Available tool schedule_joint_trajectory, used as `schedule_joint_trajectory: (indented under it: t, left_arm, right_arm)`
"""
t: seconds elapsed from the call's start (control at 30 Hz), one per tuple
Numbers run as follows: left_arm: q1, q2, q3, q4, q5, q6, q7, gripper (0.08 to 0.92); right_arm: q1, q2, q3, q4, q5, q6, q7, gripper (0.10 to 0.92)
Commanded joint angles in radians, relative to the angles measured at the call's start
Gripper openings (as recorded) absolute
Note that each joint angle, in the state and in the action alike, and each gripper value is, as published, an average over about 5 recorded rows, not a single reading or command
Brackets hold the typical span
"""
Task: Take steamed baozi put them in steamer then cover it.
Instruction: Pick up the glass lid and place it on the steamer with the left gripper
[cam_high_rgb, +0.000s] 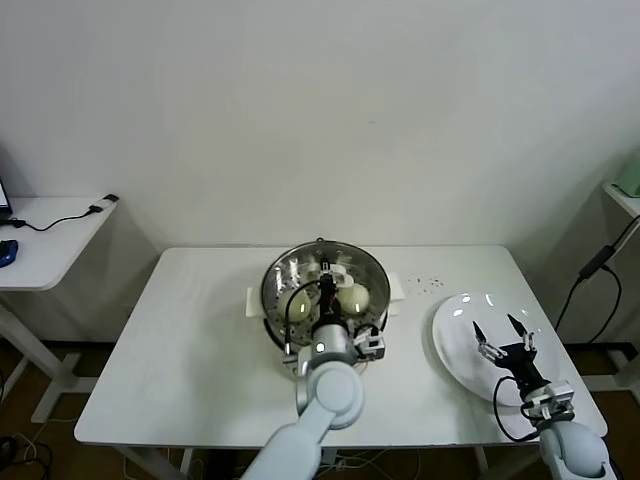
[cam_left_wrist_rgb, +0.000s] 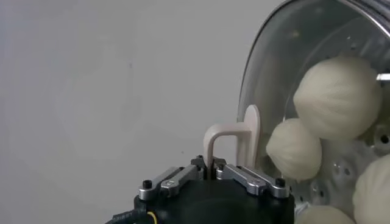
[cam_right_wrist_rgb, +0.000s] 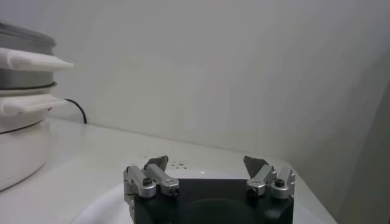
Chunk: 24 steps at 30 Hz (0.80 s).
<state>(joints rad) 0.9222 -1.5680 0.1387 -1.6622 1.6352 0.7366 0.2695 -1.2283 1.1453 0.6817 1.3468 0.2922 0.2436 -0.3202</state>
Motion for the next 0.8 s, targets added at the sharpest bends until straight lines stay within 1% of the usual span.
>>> schedule_joint_trajectory:
  t: [0.03,0.53,0.67,0.8]
  left_arm:
    - [-0.006,0.004,0.0,0.008,0.009,0.0,-0.001,0.148]
    - [-0.013,0.012,0.006,0.019,0.004,-0.002,0.008,0.148]
    - [-0.013,0.013,0.006,0.008,0.015,-0.002,0.024,0.148]
    - [-0.016,0.026,0.017,-0.03,0.023,-0.005,0.056,0.154]
  right_arm:
    - [-0.001,0.001,0.0,-0.003,0.001,0.004,-0.001,0.823]
    - [-0.001,0.0,0.005,-0.012,0.001,0.01,-0.003,0.823]
    - [-0.001,0.001,0.004,-0.011,0.001,0.011,-0.003,0.823]
    - [-0.001,0.0,0.004,-0.011,0.001,0.009,-0.003,0.823]
